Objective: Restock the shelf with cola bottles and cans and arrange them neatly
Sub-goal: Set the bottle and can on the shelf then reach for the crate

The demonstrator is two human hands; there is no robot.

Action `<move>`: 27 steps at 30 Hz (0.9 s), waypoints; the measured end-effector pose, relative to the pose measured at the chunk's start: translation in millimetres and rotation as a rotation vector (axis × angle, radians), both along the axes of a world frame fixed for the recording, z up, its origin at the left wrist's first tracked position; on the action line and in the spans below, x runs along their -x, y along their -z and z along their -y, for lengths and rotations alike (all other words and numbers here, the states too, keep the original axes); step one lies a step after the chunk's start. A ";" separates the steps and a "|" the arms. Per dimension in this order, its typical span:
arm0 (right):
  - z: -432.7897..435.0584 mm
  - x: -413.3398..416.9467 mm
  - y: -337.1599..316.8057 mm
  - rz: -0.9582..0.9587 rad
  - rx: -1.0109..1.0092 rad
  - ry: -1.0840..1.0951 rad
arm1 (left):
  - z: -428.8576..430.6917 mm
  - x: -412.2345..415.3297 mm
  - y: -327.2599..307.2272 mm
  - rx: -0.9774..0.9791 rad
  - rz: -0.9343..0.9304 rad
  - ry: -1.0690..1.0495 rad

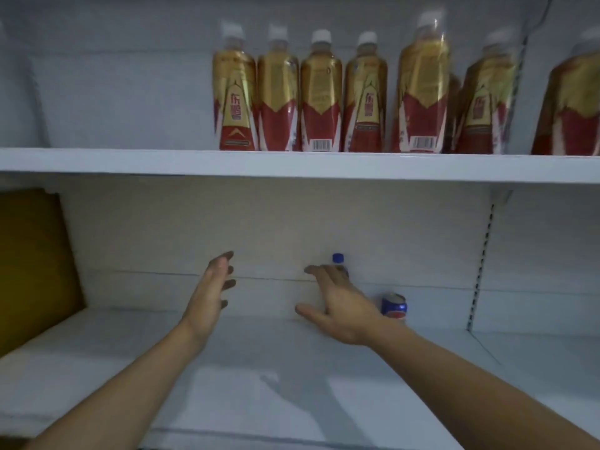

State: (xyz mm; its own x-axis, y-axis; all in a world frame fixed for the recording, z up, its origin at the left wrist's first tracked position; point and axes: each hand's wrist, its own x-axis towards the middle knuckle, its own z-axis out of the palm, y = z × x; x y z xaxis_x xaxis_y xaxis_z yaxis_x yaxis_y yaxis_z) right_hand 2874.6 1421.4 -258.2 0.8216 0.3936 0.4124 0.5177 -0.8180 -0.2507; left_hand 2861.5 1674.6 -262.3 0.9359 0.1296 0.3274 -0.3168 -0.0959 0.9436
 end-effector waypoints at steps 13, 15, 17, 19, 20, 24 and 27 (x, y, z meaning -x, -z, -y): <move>-299.1 201.6 -8.6 0.080 0.015 -0.717 | -187.2 366.9 -5.3 0.133 0.181 -0.657; -334.0 229.7 -3.8 0.091 0.029 -0.820 | -200.5 409.5 -0.3 0.204 0.217 -0.726; -364.8 253.6 2.8 0.119 0.049 -0.903 | -210.6 447.9 4.7 0.270 0.243 -0.788; -391.3 274.4 13.1 0.121 0.084 -0.979 | -217.1 482.6 13.8 0.326 0.253 -0.853; -403.4 283.5 20.0 0.114 0.100 -1.017 | -219.8 498.1 20.3 0.362 0.258 -0.880; -448.2 311.0 52.6 0.076 0.146 -1.153 | -230.4 547.2 49.5 0.548 0.301 -0.963; -479.3 322.4 82.3 0.025 0.163 -1.240 | -245.6 565.5 73.8 0.635 0.328 -1.008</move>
State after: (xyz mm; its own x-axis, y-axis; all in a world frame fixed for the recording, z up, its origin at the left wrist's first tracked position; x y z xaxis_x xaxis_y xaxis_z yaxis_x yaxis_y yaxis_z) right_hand 2552.3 1900.7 -340.5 -0.1464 0.9438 0.2962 0.9640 0.2034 -0.1715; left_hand 2296.0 1920.2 -336.1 0.2112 0.9669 0.1433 -0.5975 0.0117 0.8017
